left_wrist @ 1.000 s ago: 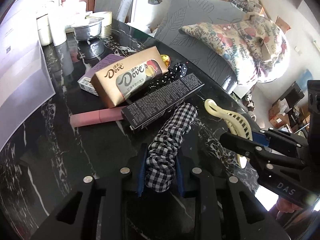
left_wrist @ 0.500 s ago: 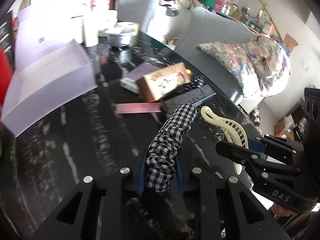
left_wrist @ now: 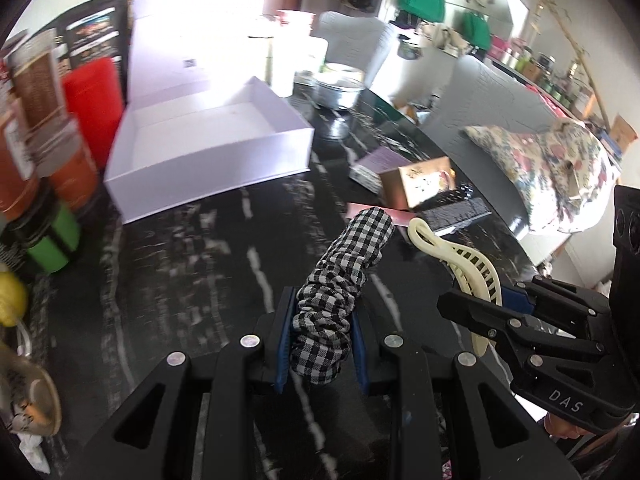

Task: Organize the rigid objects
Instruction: 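Carry the clip in the right tool and scrunchie in the left tool to the white box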

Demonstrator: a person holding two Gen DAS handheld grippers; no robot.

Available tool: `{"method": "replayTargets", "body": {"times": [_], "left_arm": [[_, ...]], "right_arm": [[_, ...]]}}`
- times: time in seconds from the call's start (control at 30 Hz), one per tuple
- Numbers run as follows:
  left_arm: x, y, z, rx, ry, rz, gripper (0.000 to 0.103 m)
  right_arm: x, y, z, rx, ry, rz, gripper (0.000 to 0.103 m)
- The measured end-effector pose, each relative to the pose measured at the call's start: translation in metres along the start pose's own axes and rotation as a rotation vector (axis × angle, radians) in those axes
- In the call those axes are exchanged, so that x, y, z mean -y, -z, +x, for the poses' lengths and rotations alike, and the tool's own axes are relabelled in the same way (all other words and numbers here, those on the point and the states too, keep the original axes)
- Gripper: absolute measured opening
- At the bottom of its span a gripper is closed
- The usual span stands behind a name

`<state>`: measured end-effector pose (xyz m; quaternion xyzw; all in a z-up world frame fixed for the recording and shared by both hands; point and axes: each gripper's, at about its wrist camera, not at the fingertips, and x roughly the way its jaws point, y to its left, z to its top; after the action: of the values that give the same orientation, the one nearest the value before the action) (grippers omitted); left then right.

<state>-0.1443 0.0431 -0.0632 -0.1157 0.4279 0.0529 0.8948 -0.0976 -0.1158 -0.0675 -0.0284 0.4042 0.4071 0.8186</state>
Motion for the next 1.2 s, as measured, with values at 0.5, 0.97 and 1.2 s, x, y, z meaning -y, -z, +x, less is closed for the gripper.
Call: {"method": "replayTargets", "body": {"times": [0.5,0.97,1.2], "left_arm": [[-0.040,0.002,-0.025,0.034,-0.089,-0.101,0.025],[-0.066,-0.041,-0.028,0.085,-0.092,-0.111,0.025],[-0.070,-0.065,-0.026,0.115,-0.080,-0.095,0.025]], "right_arm": [[-0.044,-0.014,0.024,-0.030,-0.113,-0.100,0.023],[-0.060,-0.055,0.033,-0.008,-0.109,-0.142,0.023],[-0.061,-0.080,0.037,0.019,-0.105,-0.154,0.023]]}}
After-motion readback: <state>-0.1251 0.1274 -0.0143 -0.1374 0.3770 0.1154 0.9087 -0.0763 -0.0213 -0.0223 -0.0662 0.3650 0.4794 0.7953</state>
